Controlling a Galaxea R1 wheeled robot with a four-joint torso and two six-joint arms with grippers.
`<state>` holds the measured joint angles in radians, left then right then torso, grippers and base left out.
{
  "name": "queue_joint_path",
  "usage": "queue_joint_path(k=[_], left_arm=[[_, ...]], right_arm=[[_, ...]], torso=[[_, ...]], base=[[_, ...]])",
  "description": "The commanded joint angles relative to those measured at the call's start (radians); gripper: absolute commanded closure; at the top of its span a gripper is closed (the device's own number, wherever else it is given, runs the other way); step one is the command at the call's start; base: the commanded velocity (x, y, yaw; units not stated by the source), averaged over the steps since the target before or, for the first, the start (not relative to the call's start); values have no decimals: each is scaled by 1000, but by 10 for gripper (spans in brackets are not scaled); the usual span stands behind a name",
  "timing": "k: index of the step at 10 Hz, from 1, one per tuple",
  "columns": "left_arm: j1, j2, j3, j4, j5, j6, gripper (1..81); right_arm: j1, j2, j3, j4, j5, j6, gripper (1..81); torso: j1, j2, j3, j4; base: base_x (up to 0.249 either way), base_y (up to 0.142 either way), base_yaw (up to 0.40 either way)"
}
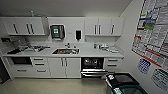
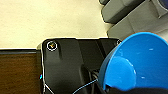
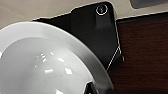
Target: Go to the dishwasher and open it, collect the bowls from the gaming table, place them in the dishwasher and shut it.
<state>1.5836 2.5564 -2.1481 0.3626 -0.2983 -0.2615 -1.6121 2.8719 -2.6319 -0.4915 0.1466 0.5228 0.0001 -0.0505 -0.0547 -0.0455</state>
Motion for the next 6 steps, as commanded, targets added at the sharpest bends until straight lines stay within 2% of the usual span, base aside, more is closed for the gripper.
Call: queue_joint_path(k=[1,6], left_arm=[[-41,-28,10,3,25,1,811],[-41,-28,10,3,25,1,811]], right_arm=[[39,-15,3,-6,-33,-1,811],[37,-15,3,-6,-33,-1,811]], torso=[[0,0,0,0],[0,0,0,0]], base=[[140,0,0],[134,0,0]])
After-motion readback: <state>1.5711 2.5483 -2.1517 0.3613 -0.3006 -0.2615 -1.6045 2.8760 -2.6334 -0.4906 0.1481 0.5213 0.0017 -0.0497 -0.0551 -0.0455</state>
